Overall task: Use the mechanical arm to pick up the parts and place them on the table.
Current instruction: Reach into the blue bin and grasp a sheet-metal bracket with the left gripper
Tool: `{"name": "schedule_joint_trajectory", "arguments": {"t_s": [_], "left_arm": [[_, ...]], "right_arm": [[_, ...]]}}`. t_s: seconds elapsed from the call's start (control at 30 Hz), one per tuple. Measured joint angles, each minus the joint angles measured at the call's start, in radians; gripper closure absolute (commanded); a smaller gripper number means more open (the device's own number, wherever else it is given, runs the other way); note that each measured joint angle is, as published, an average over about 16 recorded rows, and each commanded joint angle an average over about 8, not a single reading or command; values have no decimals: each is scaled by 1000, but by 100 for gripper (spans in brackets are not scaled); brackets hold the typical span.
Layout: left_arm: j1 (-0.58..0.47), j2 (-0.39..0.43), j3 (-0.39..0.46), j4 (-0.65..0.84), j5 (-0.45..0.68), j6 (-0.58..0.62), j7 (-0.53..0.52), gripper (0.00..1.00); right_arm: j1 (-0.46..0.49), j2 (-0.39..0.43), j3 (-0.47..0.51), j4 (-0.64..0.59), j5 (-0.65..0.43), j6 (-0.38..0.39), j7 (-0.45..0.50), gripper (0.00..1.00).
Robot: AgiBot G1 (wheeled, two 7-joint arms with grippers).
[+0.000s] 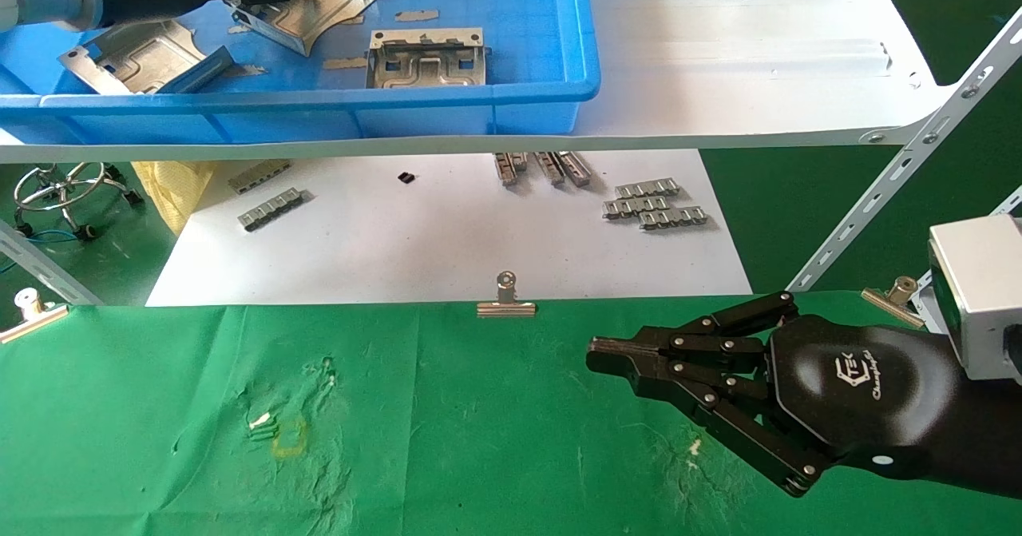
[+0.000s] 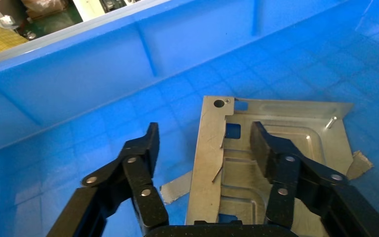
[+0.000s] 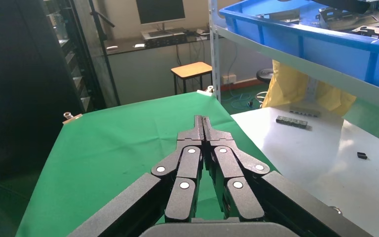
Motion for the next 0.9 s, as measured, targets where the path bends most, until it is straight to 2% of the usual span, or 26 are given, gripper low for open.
{"name": "schedule_joint_trajectory", "arguments": {"t_s": [0.17, 0.2, 0.43, 0.47, 0.7, 0.9], "left_arm": [[2, -2, -1, -2, -2, -2, -7, 100], [3, -2, -1, -2, -2, -2, -8, 100], [5, -6, -3, -7, -4, 4, -12, 100], [4, -7, -3, -8, -5, 5, -12, 100], [-7, -17, -13, -22, -19, 38, -7, 100], [-22, -40, -30, -44, -45, 132, 14, 100]], "right_arm": [[0, 0, 0, 0, 0, 0, 0, 100], [0, 0, 0, 0, 0, 0, 0, 95], [0, 0, 0, 0, 0, 0, 0, 9], [0, 0, 0, 0, 0, 0, 0, 1], [0, 0, 0, 0, 0, 0, 0, 0], [0, 0, 0, 0, 0, 0, 0, 0]]}}
